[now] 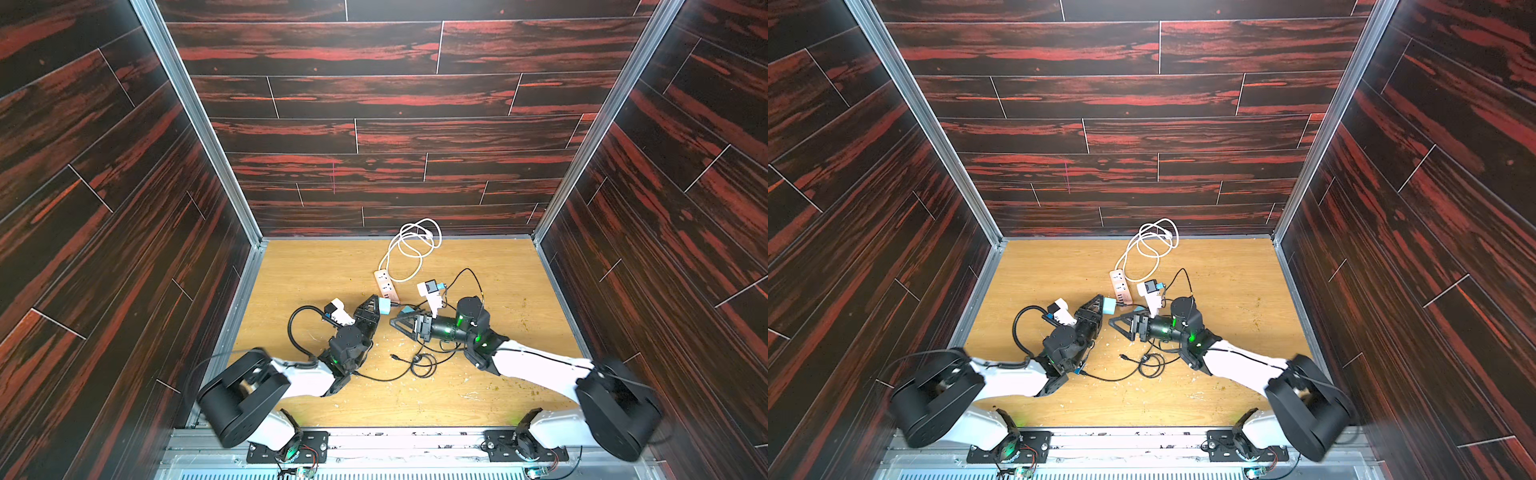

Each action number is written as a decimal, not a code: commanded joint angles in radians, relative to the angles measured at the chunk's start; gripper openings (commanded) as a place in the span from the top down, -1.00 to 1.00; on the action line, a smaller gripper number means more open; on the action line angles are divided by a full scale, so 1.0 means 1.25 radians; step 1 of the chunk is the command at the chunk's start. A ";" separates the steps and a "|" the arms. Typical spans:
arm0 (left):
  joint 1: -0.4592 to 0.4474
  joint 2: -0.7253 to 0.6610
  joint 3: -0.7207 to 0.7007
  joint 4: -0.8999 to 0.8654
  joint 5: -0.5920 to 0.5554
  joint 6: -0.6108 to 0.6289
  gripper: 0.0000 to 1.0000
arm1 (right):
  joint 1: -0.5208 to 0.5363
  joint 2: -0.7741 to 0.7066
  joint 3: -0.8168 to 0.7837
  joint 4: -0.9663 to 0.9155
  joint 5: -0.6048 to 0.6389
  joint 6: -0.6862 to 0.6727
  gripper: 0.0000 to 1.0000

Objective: Charge mp3
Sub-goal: Pick up the plug from the center of the board.

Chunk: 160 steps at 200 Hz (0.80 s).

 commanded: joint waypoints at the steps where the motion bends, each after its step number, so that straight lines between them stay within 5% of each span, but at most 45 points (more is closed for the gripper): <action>1: -0.020 0.011 0.005 0.146 -0.049 -0.001 1.00 | -0.003 0.034 0.005 0.109 0.011 0.062 -0.54; 117: -0.088 0.006 0.041 0.146 -0.090 0.000 1.00 | -0.004 0.072 -0.023 0.169 0.149 0.041 -0.51; 160: -0.106 0.001 0.054 0.146 -0.112 0.004 1.00 | -0.004 0.096 -0.042 0.250 0.159 0.061 -0.31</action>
